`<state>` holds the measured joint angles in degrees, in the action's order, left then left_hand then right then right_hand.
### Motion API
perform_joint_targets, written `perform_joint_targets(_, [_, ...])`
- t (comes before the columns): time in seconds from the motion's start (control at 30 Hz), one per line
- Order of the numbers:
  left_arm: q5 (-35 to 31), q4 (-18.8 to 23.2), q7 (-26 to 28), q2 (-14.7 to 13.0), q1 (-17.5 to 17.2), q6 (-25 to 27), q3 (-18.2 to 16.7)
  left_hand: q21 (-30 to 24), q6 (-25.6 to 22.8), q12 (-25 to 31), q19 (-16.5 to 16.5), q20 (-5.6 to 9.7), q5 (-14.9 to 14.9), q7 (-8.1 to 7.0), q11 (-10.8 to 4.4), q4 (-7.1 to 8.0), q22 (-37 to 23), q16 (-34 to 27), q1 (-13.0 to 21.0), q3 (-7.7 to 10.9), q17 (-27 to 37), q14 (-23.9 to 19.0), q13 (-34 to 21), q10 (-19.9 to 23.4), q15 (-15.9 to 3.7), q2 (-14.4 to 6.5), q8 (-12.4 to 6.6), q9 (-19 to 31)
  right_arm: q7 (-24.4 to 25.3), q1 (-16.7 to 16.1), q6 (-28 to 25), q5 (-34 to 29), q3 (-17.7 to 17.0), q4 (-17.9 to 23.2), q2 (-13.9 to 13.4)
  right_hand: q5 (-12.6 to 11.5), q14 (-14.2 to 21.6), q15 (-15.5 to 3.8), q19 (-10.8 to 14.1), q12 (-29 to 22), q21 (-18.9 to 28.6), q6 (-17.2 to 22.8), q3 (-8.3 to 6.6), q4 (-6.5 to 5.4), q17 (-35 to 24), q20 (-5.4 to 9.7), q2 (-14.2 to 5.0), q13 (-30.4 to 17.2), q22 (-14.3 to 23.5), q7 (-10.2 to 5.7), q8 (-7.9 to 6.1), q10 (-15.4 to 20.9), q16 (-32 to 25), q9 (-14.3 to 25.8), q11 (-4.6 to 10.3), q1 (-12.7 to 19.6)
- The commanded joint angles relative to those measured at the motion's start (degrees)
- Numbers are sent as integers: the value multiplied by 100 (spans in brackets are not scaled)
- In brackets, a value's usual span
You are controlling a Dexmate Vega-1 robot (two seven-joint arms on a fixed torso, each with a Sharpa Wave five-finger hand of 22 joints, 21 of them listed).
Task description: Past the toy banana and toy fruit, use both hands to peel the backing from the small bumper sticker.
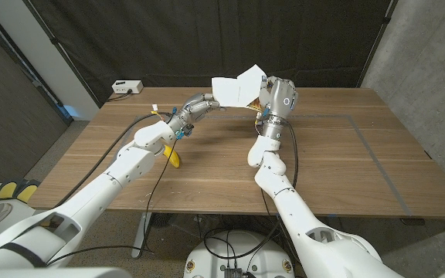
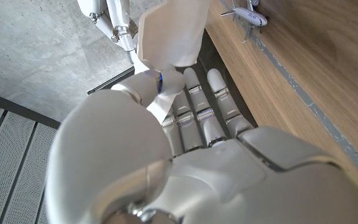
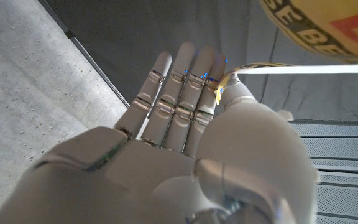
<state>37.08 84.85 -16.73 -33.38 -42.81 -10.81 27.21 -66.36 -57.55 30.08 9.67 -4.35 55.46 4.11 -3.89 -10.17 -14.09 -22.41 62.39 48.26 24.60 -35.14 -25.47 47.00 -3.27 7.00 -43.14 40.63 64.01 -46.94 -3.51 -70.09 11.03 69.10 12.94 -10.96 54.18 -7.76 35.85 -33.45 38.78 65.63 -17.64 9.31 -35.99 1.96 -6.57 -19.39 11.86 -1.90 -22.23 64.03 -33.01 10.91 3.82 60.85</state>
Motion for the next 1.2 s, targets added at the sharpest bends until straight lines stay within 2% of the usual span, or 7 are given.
perform_joint_targets(0.03, [19,57,25,-22,-60,-21,-23,-85,-900,-36,7,16,127,820,19,-2,27,14,-21,101,17,-52,-25,77,-385,97,-82,55,-1,-46,58,-368,-459,5,315,21,68,-476,6,2,40,49,-51,1,-29,9,28,-6,9,8,8,37,48,10,0,69])
perform_joint_targets(0.6, [25,182,73,-105,-137,-1,-64,-221,-901,-93,-23,10,442,819,34,3,135,64,-113,324,49,-84,-67,129,-369,157,-143,154,-1,21,131,-592,-848,-132,560,33,91,-482,-22,0,90,58,-82,-8,-66,4,42,-23,6,1,34,58,80,12,-4,83])
perform_joint_targets(0.9, [105,108,-41,-81,-91,4,-63,-283,-894,-125,-45,1,551,818,35,15,170,86,-160,410,67,-91,-90,120,-371,155,-161,191,-1,49,225,-626,-928,-170,576,38,101,-480,-34,6,114,57,-95,-13,-85,-6,47,-29,4,1,48,56,95,13,13,86])
perform_joint_targets(1.07, [260,-98,-315,23,-7,-73,-49,-333,-843,-152,-127,-24,603,814,72,65,175,119,-229,444,89,-39,-109,94,-358,107,-156,217,-1,31,152,-387,-755,-116,424,49,30,-447,-76,4,131,21,-101,-54,-91,-71,40,-61,3,-6,74,41,155,17,52,33])
perform_joint_targets(1.2, [376,-349,-644,128,87,-220,-32,-533,-526,-236,-444,-149,611,791,223,234,141,276,-602,372,168,193,-185,-136,-130,-16,-108,290,-1,15,66,-17,-455,-57,174,51,-136,-409,-225,70,136,-174,-84,-146,-113,-175,44,-132,-4,-119,164,-189,276,34,91,-144])
